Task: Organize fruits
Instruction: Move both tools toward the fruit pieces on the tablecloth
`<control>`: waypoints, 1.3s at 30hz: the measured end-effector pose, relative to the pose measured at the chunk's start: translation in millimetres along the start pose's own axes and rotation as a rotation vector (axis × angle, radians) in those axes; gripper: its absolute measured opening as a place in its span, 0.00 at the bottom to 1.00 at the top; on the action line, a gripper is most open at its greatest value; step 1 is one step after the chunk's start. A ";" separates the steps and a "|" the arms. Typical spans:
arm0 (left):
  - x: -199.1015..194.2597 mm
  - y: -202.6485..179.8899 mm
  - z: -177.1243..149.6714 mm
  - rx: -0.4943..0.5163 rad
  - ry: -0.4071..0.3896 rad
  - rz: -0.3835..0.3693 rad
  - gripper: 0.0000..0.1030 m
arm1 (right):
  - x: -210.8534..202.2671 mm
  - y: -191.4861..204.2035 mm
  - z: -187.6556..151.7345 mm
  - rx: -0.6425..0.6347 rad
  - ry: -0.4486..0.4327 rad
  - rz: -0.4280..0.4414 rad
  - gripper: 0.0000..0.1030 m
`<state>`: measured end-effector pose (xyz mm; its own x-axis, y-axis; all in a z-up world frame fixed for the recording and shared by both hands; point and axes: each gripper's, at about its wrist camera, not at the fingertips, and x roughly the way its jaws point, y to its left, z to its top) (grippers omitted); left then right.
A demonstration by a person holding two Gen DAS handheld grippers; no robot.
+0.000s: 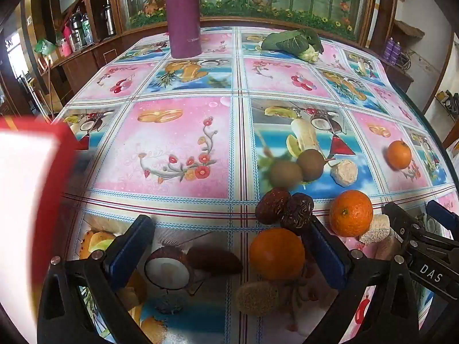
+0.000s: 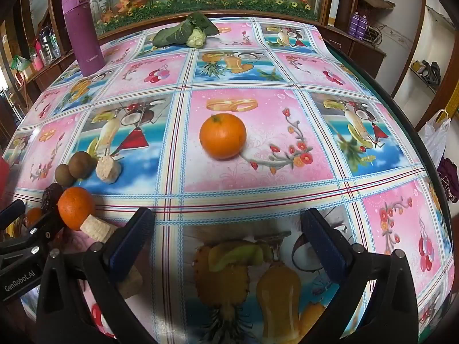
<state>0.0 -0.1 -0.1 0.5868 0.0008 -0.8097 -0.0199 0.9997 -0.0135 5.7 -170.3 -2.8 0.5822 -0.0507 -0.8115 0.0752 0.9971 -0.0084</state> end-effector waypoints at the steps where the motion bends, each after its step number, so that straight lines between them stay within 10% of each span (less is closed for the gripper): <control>1: 0.0 0.0 0.0 0.000 0.000 0.000 0.99 | 0.0 0.0 0.0 0.000 0.000 0.000 1.00; 31: -4.0 5.9 -3.5 -0.018 0.024 -0.009 0.99 | -0.8 -6.3 5.3 -0.033 0.037 0.059 1.00; 39: -83.8 35.3 -26.9 0.005 -0.123 0.054 0.99 | -74.7 -46.2 -10.1 0.068 -0.255 0.188 1.00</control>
<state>-71.6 34.5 51.5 0.6798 0.0570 -0.7312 -0.0504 0.9983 0.0309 -49.5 -212.0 52.3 0.7743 0.1130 -0.6226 -0.0038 0.9847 0.1740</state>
